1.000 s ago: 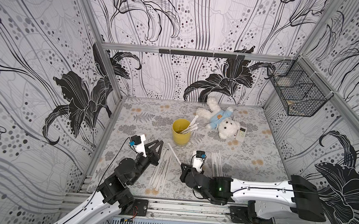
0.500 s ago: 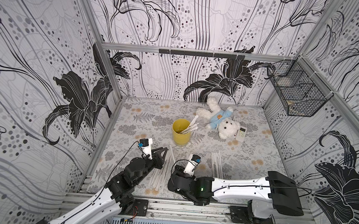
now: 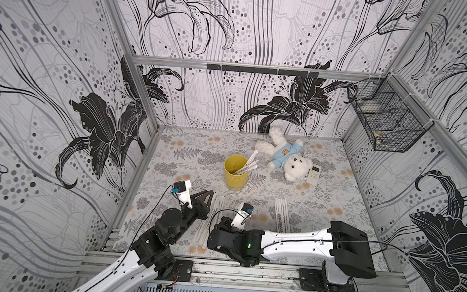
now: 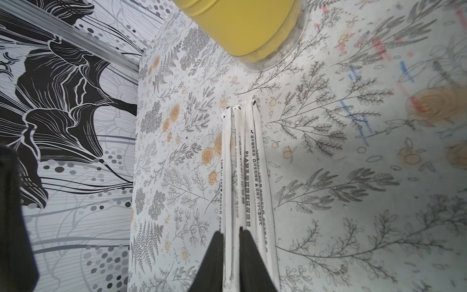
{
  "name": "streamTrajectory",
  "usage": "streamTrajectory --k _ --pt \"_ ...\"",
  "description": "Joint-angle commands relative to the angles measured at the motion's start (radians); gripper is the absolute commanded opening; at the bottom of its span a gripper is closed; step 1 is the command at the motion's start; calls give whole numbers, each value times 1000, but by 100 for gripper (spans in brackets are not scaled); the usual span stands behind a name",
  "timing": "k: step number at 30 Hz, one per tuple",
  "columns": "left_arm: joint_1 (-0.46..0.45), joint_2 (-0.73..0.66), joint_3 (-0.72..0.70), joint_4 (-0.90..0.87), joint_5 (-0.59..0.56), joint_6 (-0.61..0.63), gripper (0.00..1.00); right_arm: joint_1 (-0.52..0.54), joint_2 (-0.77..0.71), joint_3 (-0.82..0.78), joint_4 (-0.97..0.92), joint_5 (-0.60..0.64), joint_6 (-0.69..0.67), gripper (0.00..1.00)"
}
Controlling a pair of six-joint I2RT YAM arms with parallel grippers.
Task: Take the straws out of the storage container
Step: Place the straw at the center of the board.
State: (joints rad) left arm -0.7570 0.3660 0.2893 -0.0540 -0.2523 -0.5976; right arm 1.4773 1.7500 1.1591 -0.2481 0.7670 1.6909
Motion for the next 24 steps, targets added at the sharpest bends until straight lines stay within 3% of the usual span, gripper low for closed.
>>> streamTrajectory --k 1,7,12,18,24 --pt "-13 -7 -4 13 -5 10 34 6 22 30 -60 9 15 20" --pt "-37 -34 -6 -2 -38 18 34 7 44 60 -21 -24 -45 26" --pt "-64 -58 -4 -16 -77 25 34 0 35 79 -17 -50 -215 34" --pt "-88 -72 2 -37 -110 30 34 -88 -34 -74 80 -239 -352 33" --pt "-100 -97 1 -50 -130 33 33 -161 17 -44 107 -396 -498 31"
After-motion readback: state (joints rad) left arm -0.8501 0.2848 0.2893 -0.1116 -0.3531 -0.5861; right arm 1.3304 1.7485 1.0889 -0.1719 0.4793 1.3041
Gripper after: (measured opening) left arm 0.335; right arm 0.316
